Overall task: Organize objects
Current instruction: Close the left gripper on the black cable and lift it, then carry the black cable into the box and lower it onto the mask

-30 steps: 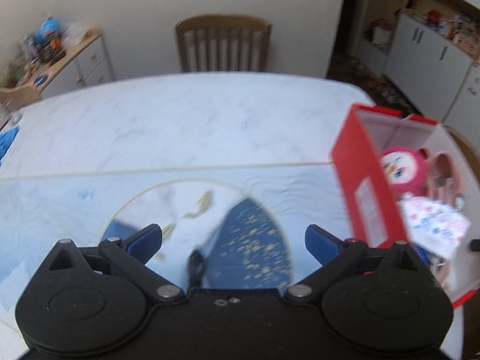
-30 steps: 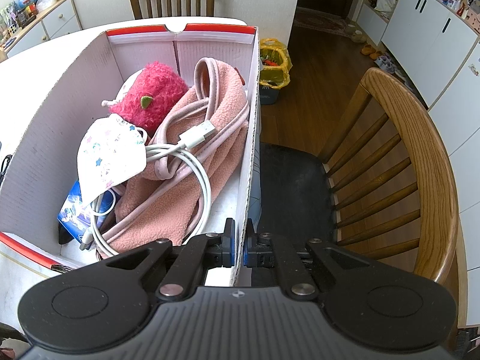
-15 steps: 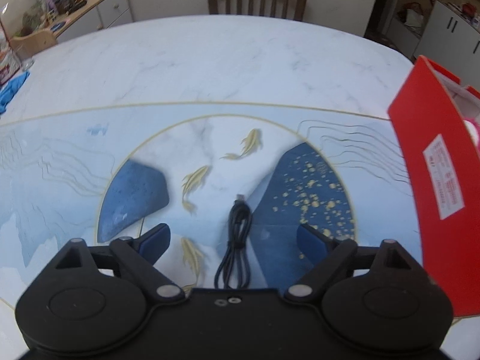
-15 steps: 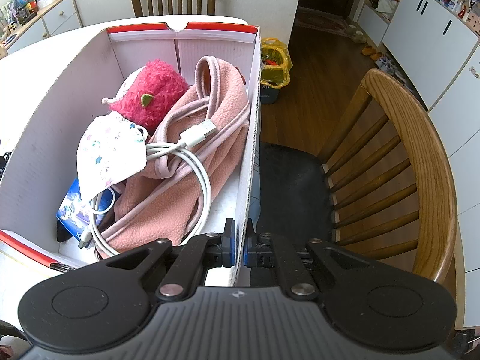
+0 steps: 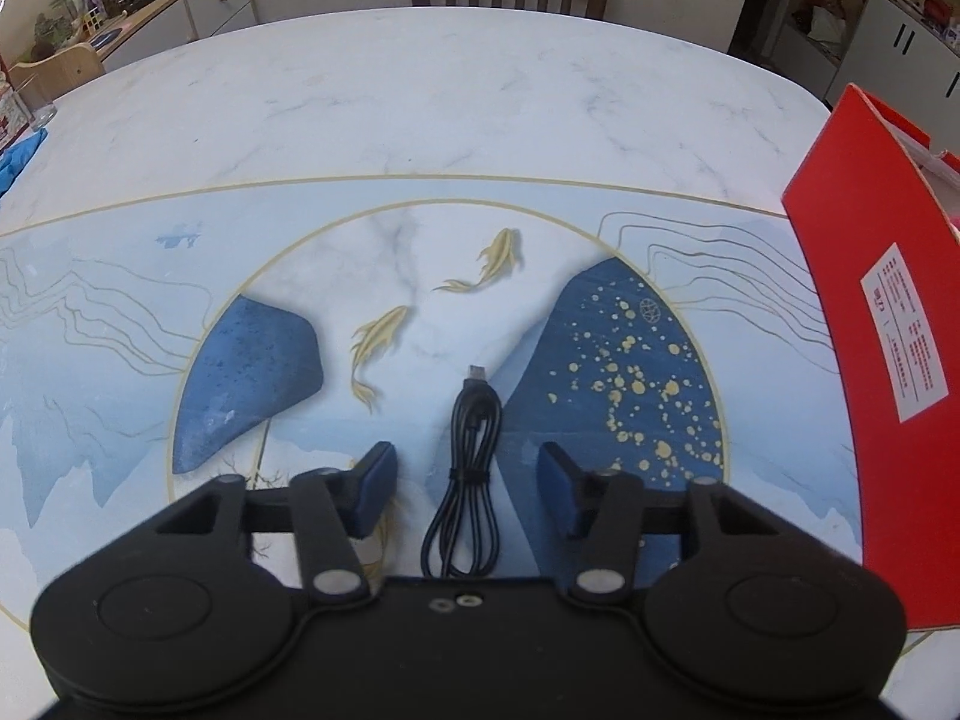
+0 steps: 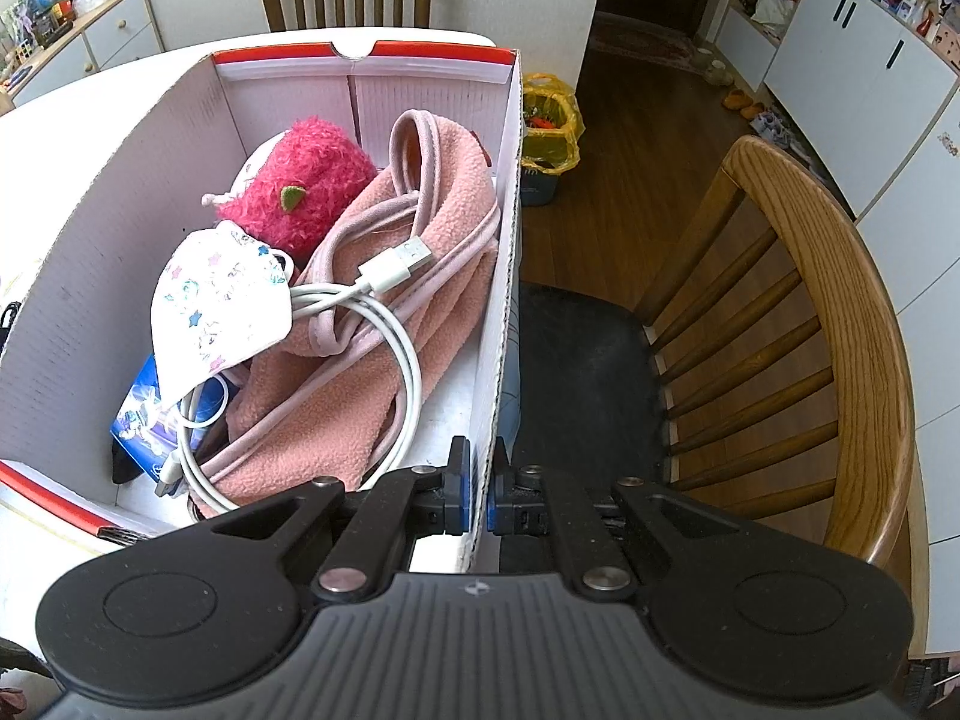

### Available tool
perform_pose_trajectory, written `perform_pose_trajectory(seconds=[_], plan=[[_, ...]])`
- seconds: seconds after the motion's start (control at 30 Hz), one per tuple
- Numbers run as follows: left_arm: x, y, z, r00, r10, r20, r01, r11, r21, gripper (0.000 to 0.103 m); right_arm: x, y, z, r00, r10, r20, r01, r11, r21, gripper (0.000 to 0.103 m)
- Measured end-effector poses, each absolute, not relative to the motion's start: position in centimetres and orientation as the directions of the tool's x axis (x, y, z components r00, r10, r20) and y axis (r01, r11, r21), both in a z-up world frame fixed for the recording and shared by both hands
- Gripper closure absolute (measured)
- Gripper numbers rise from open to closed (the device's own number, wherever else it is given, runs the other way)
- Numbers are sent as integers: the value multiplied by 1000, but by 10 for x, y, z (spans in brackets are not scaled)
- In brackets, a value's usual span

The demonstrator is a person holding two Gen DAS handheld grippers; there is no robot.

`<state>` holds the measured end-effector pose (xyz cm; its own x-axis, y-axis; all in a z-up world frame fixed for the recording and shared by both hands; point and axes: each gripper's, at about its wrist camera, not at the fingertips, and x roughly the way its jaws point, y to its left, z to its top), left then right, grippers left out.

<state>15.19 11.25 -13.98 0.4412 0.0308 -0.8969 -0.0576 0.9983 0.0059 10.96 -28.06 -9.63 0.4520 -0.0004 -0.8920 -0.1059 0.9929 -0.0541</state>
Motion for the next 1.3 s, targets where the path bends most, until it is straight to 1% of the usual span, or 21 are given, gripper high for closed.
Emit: perform_pose_trajectory(seconds=[0.07, 0.1, 0.17, 0.23, 0.27, 0.47, 0.67, 1.03, 1.17, 1.3], plan=[[152, 112, -139, 439, 27, -898, -59, 998, 1, 60, 110, -281, -96, 452, -1, -892, -106, 993, -55, 98], [152, 111, -139, 440, 23, -898, -60, 998, -4, 64, 110, -281, -96, 452, -1, -892, -106, 993, -54, 98], [152, 111, -137, 439, 9, -898, -56, 998, -17, 74, 109, -281, -96, 452, 0, -892, -104, 993, -53, 98], [151, 111, -136, 436, 3, -900, -55, 998, -24, 90, 110, -281, -96, 452, 0, -892, -105, 993, -53, 98], [152, 111, -136, 434, 0, -901, -56, 998, -27, 91, 110, -280, -96, 452, 0, -892, -104, 993, -52, 98], [150, 107, -132, 438, -11, -899, -62, 997, -43, 94, 110, -280, -96, 453, 2, -892, -103, 993, -51, 98], [144, 92, -106, 464, -60, -884, -18, 997, -77, 95, 110, -281, -95, 453, 2, -891, -101, 994, -49, 98], [139, 42, -34, 548, -240, -801, 174, 970, -171, 98, 110, -282, -94, 456, 3, -890, -97, 994, -46, 98], [137, 22, -7, 573, -299, -763, 250, 951, -184, 99, 110, -281, -94, 458, 3, -889, -99, 994, -48, 98], [137, 10, 18, 605, -330, -724, 298, 938, -178, 99, 110, -281, -94, 459, 4, -889, -96, 994, -46, 98]])
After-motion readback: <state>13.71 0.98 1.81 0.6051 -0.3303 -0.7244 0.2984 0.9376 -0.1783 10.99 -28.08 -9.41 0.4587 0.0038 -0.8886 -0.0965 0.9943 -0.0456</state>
